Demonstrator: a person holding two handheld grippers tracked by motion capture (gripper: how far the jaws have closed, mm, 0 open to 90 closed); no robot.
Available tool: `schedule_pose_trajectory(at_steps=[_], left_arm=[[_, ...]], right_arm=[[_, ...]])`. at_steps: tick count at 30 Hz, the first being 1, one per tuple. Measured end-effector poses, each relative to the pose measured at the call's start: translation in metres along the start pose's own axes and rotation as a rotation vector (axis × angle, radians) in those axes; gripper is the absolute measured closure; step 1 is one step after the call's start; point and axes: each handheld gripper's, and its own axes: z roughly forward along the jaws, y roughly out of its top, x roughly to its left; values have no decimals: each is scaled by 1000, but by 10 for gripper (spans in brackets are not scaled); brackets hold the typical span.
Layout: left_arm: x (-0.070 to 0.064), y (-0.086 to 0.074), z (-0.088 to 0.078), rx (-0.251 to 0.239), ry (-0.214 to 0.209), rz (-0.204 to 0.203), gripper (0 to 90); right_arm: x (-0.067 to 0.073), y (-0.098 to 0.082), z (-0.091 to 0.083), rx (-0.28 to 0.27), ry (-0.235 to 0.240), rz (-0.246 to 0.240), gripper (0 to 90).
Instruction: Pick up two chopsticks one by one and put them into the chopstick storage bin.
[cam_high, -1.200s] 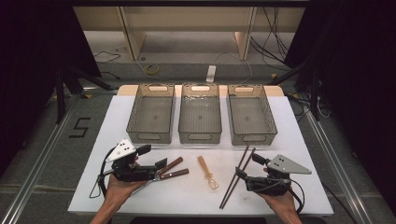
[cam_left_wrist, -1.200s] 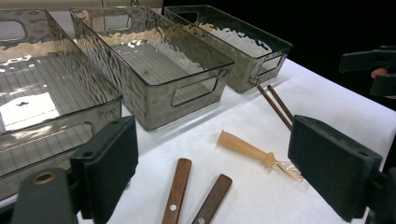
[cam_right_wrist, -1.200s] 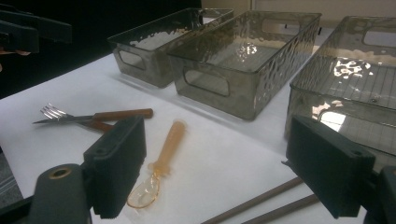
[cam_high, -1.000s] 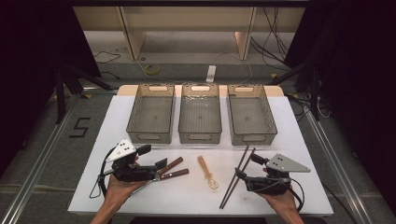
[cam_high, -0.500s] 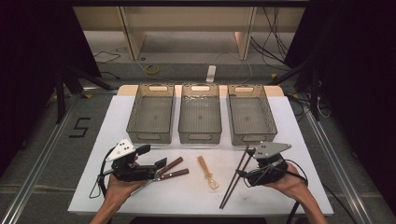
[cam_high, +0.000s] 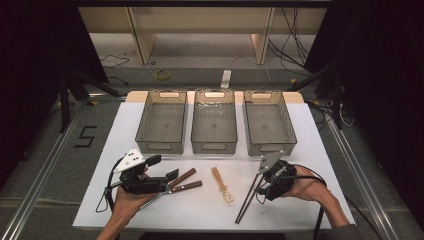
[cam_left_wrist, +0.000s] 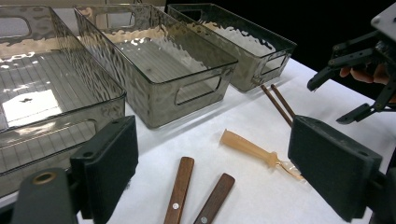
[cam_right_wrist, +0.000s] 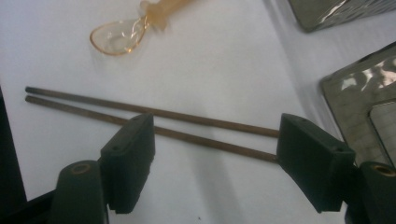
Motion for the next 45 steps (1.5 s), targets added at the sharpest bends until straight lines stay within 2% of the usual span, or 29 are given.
schedule_pose_trajectory(at_steps=[2,5,6,8,10,14,24,28,32,36,41,45], left_arm=[[0,0,0,-2,-2,1,153],[0,0,0,0,-2,-1,153],[0,0,0,0,-2,-1,153],[0,0,0,0,-2,-1,153],[0,0,0,2,-2,0,154],[0,0,1,2,-2,-3,153],[0,0,1,4,-1,-1,153],[0,0,1,4,-1,2,153],[0,0,1,5,-1,2,153],[0,0,1,5,-1,1,153],[0,0,1,8,0,4,154],[0,0,2,8,0,4,154]], right_arm=[[-3,-1,7,38,14,-39,319],[-4,0,16,88,26,-74,329],[-4,0,16,88,26,-74,329],[-6,2,24,136,38,-99,337],[-7,3,26,138,45,-107,346],[-10,6,31,178,69,-128,376],[-14,8,43,224,92,-175,405],[-15,8,42,209,96,-172,413],[-16,8,43,215,112,-190,413],[-16,10,44,254,126,-210,398],[-16,13,46,273,128,-243,395],[-17,15,48,289,140,-245,395]])
